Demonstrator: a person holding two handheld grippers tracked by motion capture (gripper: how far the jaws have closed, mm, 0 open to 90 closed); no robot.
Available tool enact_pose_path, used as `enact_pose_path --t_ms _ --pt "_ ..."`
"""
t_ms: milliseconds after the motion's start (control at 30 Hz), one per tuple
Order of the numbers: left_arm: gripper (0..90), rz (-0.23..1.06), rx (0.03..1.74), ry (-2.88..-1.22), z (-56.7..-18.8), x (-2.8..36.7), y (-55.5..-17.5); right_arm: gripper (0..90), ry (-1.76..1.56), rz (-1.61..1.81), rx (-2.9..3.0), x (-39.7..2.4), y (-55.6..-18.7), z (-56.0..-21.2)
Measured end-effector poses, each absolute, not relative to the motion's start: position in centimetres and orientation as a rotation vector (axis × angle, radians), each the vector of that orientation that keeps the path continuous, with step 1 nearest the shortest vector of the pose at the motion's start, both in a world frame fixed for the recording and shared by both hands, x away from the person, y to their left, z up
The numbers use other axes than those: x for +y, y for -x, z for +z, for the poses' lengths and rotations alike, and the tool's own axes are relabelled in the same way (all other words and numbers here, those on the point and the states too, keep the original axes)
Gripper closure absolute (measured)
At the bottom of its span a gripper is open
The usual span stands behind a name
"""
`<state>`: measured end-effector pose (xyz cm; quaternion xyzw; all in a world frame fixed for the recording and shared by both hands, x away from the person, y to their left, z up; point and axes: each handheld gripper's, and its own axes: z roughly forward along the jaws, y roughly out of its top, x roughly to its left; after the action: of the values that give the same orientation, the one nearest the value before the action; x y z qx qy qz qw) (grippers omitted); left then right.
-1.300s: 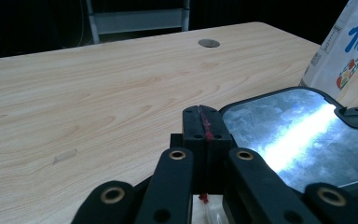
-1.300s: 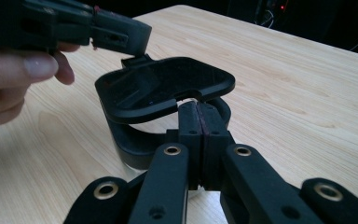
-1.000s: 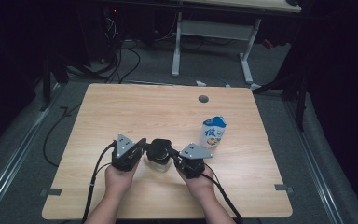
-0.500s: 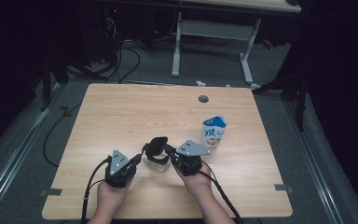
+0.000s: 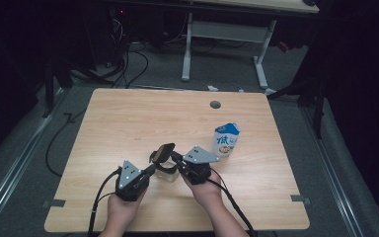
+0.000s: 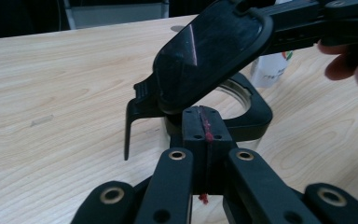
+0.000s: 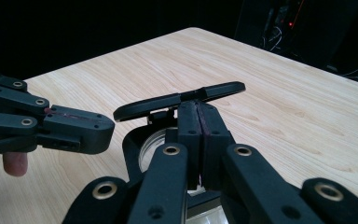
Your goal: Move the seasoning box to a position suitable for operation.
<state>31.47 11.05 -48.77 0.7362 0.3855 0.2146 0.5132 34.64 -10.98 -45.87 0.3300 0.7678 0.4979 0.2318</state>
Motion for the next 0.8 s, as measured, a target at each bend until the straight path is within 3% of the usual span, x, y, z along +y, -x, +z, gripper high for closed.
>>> enact_pose_path --t_ms 800 --pt "89.3 0.543 0.895 -1.722 -47.6 8.8 -32.0 88.9 -0.943 1.352 2.149 -12.0 -33.9 -48.3"
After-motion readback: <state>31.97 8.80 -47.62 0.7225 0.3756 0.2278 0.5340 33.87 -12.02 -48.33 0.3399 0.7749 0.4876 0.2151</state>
